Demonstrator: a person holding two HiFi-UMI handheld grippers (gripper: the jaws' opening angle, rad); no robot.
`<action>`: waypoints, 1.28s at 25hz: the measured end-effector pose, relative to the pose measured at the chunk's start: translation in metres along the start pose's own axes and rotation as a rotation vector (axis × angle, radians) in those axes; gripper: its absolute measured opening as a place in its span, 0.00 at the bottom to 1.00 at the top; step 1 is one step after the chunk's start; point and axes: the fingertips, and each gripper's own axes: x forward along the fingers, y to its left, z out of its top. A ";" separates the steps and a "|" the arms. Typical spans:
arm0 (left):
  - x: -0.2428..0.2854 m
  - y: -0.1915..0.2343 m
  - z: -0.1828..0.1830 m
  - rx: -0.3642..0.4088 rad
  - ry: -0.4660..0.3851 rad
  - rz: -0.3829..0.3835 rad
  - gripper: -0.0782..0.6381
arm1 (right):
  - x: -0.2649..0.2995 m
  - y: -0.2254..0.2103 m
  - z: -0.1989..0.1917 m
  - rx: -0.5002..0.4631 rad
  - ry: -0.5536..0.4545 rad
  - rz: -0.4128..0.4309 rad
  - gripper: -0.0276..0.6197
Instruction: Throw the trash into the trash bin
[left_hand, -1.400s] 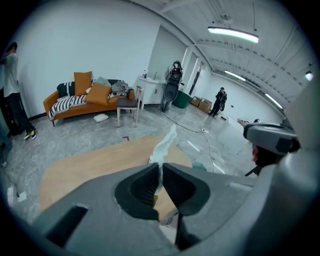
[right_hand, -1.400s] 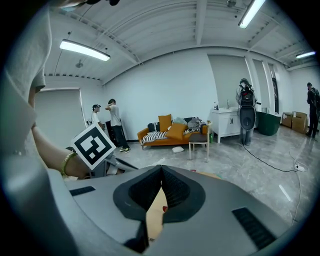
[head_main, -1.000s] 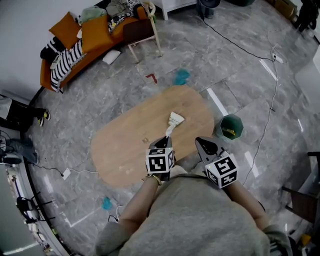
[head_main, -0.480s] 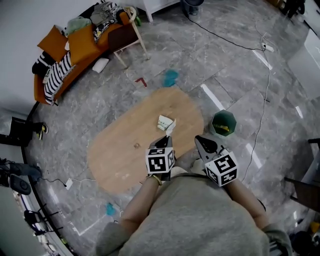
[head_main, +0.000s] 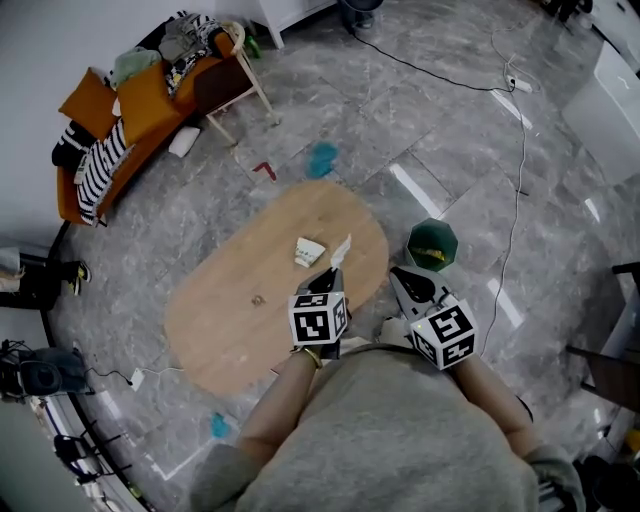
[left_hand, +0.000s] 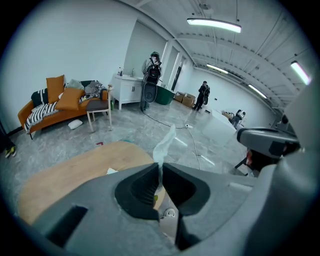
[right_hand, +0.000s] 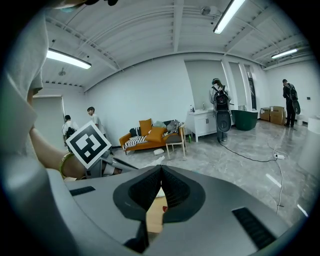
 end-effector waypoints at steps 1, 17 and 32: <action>0.003 -0.004 0.001 0.003 0.000 -0.002 0.16 | -0.002 -0.005 0.000 0.001 -0.001 -0.003 0.06; 0.038 -0.068 0.003 0.014 0.010 -0.012 0.16 | -0.045 -0.067 -0.019 0.018 0.004 -0.025 0.05; 0.067 -0.134 0.004 0.030 0.017 -0.046 0.16 | -0.084 -0.121 -0.033 0.040 -0.004 -0.051 0.05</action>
